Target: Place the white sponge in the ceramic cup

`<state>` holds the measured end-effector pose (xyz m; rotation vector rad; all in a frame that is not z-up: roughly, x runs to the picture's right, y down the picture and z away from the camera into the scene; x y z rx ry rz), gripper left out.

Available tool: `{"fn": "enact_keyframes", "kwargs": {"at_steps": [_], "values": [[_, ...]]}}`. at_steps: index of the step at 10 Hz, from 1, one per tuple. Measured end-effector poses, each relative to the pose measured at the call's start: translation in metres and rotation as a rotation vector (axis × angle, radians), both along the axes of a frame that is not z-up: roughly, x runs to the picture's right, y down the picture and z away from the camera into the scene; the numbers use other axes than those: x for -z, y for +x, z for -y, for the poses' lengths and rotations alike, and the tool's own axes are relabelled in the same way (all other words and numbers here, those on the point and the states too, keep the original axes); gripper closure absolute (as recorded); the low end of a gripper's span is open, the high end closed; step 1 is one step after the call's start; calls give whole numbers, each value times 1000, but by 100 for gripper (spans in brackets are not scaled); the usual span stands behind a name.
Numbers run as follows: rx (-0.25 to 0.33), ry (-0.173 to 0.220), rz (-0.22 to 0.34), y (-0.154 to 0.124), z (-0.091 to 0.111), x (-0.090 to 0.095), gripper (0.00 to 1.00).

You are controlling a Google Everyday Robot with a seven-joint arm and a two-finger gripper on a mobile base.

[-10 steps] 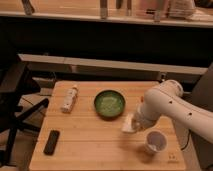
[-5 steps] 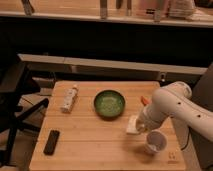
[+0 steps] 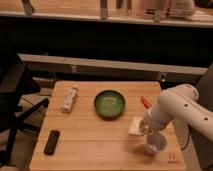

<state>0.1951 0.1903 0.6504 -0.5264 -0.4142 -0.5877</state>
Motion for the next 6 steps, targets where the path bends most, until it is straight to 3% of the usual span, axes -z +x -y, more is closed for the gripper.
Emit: {"fn": "enact_keyframes", "kwargs": {"at_steps": [6], "values": [[-26, -1, -19, 8, -2, 3, 100]]}}
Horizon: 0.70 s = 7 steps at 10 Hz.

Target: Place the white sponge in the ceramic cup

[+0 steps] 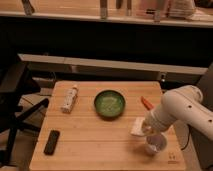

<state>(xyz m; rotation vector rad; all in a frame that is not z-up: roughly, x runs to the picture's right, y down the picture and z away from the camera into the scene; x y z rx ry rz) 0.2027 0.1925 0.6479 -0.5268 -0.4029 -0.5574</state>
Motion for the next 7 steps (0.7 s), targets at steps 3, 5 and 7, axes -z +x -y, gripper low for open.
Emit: {"fn": "enact_keyframes", "kwargs": {"at_steps": [3, 5, 7], "values": [[-10, 1, -10, 4, 0, 2, 100], [-19, 2, -18, 5, 1, 2, 100], [-22, 4, -25, 7, 2, 4, 100]]}}
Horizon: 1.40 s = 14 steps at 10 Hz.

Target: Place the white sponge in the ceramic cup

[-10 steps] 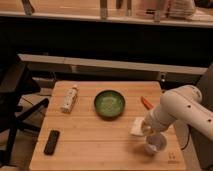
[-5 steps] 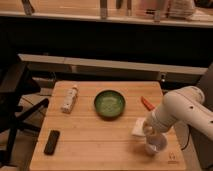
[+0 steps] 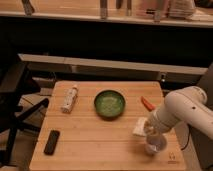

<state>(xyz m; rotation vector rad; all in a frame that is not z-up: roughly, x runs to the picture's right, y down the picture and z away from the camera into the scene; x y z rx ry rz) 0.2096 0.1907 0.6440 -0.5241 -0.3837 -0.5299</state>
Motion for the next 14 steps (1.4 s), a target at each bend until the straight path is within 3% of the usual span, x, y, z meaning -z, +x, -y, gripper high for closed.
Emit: {"fn": "enact_keyframes", "kwargs": {"at_steps": [14], "values": [[-25, 7, -46, 10, 2, 10, 100]]}}
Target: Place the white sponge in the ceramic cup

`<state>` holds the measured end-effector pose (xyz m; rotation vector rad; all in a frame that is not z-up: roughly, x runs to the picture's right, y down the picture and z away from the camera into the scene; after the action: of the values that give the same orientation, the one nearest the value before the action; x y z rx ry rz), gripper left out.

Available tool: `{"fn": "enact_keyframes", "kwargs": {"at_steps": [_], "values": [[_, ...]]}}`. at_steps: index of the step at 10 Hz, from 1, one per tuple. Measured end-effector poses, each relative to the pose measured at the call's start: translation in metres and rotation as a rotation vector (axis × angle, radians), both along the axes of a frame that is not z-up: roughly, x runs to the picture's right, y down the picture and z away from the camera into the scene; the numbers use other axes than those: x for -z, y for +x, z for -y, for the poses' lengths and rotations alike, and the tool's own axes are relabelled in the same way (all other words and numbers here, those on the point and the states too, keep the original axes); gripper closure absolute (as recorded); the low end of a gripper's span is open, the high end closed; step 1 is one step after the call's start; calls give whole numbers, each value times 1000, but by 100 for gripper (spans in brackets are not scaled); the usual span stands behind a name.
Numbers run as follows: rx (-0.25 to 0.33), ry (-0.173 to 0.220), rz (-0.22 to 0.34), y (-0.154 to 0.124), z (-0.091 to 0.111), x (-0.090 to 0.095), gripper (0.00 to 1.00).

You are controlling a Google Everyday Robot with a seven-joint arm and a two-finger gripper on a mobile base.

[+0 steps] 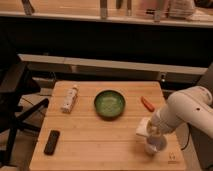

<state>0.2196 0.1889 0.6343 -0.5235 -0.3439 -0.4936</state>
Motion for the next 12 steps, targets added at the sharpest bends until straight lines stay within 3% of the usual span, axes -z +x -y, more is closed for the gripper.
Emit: {"fn": "enact_keyframes", "kwargs": {"at_steps": [12], "values": [[-13, 10, -32, 8, 1, 8, 100]]}}
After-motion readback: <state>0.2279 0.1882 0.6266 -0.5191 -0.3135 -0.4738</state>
